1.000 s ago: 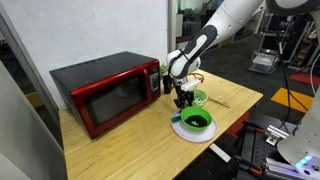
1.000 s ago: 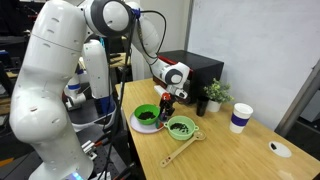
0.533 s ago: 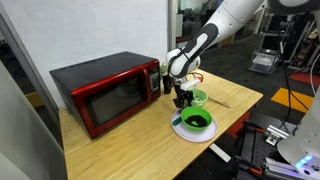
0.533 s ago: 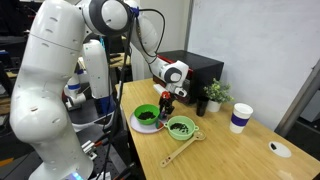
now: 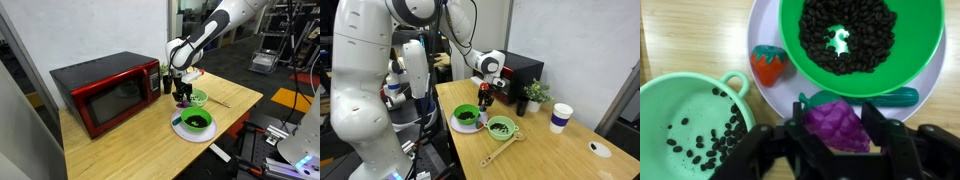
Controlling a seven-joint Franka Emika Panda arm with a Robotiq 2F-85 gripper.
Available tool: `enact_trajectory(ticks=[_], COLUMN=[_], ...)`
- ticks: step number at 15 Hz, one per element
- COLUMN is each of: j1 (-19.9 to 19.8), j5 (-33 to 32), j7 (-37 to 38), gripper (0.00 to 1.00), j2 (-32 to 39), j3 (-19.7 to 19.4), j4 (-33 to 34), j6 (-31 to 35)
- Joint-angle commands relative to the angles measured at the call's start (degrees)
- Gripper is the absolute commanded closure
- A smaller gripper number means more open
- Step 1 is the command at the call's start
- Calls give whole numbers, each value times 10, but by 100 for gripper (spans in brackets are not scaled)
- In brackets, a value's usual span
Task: Put the purple object in the light green bowl
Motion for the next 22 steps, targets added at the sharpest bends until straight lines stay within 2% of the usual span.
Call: enact_trajectory(ticks=[1, 7, 13, 18, 22], j1=[-5, -25, -71, -111, -126], j5=[-6, 9, 58, 109, 129], j7=[-7, -16, -52, -82, -83], gripper=[64, 64, 64, 64, 64], j2=[-47, -93, -117, -107, -96], j3=[1, -6, -28, -51, -60], j4=[-29, -35, -33, -27, -27], j6=[-1, -3, -17, -29, -33])
